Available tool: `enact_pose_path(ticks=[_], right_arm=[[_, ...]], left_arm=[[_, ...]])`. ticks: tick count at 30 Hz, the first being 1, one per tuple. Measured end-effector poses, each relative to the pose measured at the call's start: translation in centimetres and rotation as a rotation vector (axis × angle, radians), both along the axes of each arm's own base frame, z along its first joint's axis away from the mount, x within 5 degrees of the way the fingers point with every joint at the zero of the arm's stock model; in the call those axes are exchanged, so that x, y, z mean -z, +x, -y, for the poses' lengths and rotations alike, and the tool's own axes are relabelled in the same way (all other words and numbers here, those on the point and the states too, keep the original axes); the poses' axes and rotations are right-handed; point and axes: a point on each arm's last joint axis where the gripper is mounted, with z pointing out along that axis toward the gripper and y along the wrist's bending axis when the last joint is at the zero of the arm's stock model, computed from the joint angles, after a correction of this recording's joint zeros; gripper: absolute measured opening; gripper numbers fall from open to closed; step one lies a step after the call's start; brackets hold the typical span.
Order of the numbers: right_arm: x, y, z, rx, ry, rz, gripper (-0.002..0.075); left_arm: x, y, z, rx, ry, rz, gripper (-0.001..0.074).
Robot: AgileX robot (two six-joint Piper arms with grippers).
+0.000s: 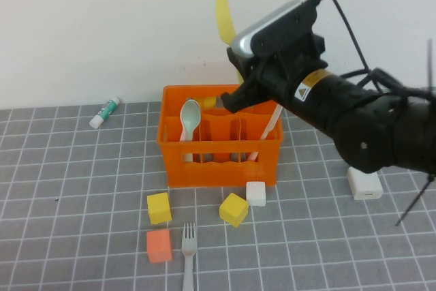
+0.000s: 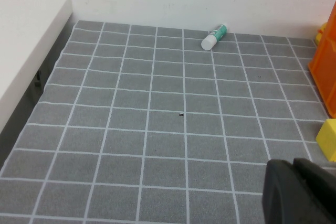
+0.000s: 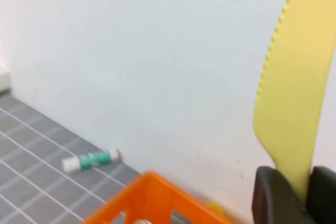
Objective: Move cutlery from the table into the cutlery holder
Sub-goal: Place the knife on the box
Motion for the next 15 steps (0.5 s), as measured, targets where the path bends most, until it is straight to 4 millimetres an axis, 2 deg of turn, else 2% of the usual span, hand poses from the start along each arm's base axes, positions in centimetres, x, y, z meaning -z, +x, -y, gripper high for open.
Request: enact_pose_path(ticks=[10, 15], right_arm=[[6.7, 3.4, 1.3, 0.126, 0.102, -0.105, 0.0113], [9.7, 4.1, 1.3, 0.153, 0.142, -0.155, 0.0114]], left_arm=[[0.0, 0.0, 0.0, 0.000, 0.000, 0.000, -0.0001], [0.0, 0.0, 0.0, 0.001, 0.002, 0.000, -0.0001]])
